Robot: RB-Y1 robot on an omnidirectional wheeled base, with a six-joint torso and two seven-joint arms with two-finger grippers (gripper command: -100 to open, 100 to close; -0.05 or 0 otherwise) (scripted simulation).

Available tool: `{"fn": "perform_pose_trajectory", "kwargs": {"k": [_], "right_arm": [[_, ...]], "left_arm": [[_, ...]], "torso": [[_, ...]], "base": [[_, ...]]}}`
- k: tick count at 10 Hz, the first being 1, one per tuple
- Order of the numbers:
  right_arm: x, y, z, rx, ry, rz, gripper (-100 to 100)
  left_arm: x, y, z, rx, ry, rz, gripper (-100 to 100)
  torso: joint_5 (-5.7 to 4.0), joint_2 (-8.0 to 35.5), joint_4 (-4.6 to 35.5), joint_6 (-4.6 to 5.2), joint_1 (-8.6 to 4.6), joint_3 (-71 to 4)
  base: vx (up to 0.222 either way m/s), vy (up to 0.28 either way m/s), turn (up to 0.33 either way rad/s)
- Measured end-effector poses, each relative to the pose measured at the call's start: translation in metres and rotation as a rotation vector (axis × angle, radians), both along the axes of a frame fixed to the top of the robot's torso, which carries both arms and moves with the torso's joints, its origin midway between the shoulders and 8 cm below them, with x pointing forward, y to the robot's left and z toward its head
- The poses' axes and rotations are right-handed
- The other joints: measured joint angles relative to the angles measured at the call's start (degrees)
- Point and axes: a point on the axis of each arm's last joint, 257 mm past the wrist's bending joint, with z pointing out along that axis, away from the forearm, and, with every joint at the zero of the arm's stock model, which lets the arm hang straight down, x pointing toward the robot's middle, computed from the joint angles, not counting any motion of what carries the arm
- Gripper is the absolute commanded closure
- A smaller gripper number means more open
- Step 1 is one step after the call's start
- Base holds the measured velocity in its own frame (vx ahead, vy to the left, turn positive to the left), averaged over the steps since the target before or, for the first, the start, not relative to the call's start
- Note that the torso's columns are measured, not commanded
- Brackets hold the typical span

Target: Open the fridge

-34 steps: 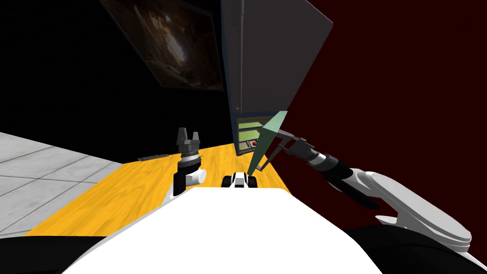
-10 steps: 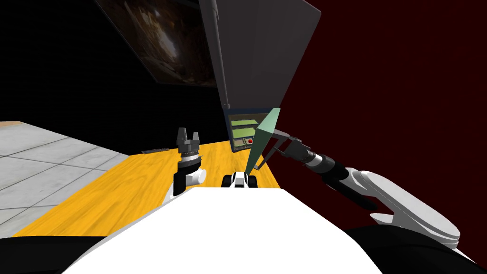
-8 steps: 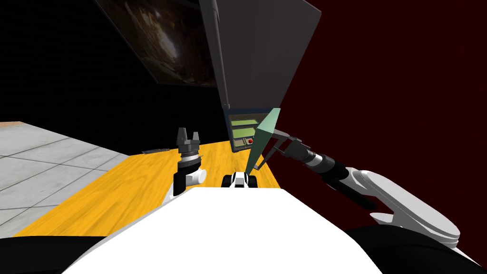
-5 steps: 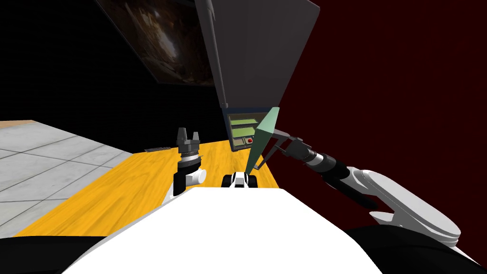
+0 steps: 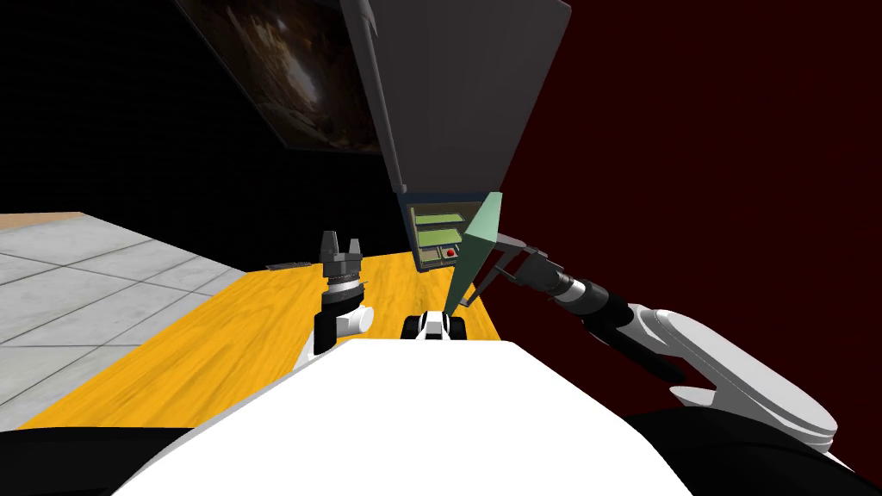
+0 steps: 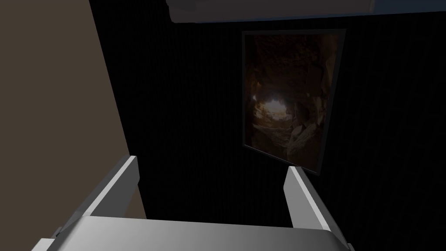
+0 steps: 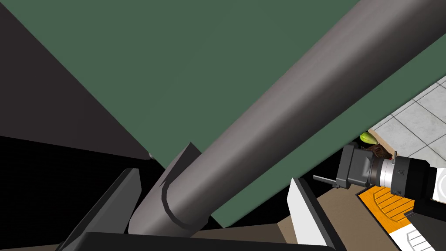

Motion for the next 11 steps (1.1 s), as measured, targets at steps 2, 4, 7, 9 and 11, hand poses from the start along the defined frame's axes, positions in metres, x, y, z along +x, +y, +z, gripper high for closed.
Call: {"fn": "perform_pose_trajectory", "kwargs": {"k": [2, 4, 7, 9, 11], "right_arm": [[-0.003, 0.005, 0.002, -0.003, -0.014, 0.013, 100], [-0.002, 0.007, 0.004, -0.004, -0.009, 0.019, 100], [-0.002, 0.004, 0.002, -0.001, -0.008, 0.011, 100], [-0.002, 0.006, 0.003, -0.002, -0.007, 0.013, 100], [0.006, -0.012, 0.002, 0.003, -0.005, -0.034, 100]], "left_arm": [[0.000, 0.000, 0.000, 0.000, 0.000, 0.000, 0], [0.000, 0.000, 0.000, 0.000, 0.000, 0.000, 0], [0.000, 0.000, 0.000, 0.000, 0.000, 0.000, 0], [0.000, 0.000, 0.000, 0.000, 0.000, 0.000, 0], [0.000, 0.000, 0.000, 0.000, 0.000, 0.000, 0]], "torso": [[-0.13, 0.24, -0.15, 0.13, 0.32, 0.35], [-0.02, 0.25, -0.04, 0.08, 0.42, 0.29], [-0.05, 0.25, -0.06, 0.05, 0.22, 0.28], [0.00, 0.23, -0.04, 0.03, 0.31, 0.25], [-0.23, -0.14, -0.12, 0.05, -0.43, -0.06]], "base": [[-0.028, -0.084, -0.016], [0.007, 0.022, 0.002], [0.004, 0.011, -0.001], [-0.029, -0.071, 0.181], [-0.086, -0.203, 0.398]]}}
